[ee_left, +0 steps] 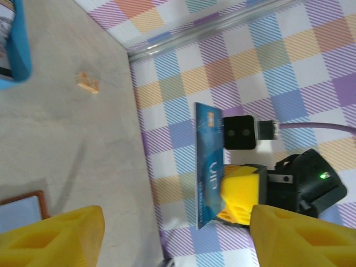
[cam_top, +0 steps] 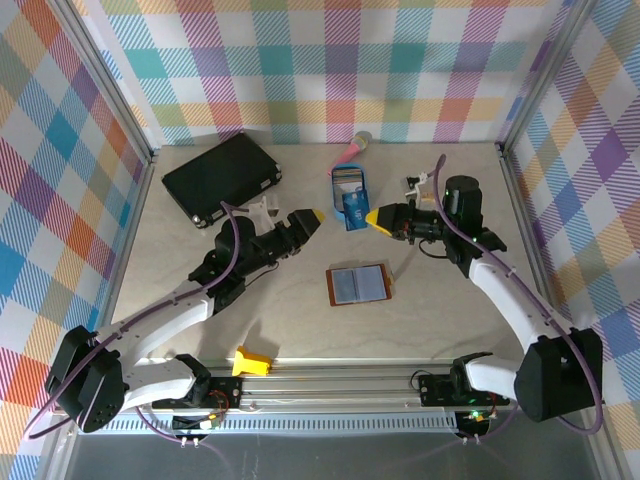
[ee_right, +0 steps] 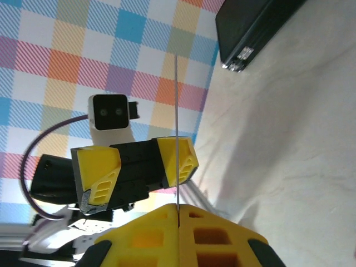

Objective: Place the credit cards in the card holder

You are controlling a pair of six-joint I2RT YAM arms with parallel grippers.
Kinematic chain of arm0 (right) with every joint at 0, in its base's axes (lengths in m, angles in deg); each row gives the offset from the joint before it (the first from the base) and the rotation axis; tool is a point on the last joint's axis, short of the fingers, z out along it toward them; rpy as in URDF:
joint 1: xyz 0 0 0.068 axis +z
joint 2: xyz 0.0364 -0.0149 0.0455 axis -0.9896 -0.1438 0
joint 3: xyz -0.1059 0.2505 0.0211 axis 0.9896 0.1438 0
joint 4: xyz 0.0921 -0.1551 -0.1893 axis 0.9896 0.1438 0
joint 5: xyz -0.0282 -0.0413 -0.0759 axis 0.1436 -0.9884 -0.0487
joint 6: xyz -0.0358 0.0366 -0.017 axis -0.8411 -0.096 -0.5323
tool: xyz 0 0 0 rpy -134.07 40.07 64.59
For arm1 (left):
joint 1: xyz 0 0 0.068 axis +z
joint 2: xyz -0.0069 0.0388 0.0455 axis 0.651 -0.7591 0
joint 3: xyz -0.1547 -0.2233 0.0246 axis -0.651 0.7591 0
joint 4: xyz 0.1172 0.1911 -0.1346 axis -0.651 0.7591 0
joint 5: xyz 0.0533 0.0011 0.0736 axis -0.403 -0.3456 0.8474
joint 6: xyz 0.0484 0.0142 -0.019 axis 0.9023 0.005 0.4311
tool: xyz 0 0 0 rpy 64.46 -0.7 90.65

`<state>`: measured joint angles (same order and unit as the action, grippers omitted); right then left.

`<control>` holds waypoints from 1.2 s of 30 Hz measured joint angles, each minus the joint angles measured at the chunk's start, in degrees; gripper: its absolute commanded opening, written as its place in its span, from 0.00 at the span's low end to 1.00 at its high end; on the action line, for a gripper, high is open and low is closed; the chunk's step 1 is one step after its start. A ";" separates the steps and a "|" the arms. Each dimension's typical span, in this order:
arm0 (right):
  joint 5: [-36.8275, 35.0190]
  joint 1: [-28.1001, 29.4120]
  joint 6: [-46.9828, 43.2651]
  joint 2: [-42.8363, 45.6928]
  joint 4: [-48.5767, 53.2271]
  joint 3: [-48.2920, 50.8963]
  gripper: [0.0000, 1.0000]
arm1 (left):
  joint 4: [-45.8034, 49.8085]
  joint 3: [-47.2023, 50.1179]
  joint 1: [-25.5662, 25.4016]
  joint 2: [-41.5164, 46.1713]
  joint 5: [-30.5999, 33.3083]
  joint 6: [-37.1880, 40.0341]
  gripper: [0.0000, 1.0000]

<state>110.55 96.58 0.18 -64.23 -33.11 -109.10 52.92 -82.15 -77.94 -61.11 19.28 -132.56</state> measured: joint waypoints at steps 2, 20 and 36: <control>0.46 0.46 3.52 0.83 -1.51 0.55 0.00 | -1.49 -0.02 -0.92 0.00 0.07 -2.05 0.63; 1.97 3.50 16.74 3.74 -10.25 3.06 0.00 | -11.15 -0.02 -6.51 -0.26 2.64 -8.04 0.55; 0.87 6.16 18.43 4.28 -11.87 3.13 0.00 | -12.50 -0.46 -9.03 -1.14 4.15 -6.43 0.31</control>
<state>111.42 102.75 18.60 -59.94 -44.98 -105.98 40.42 -82.61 -86.97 -62.24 23.43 -138.99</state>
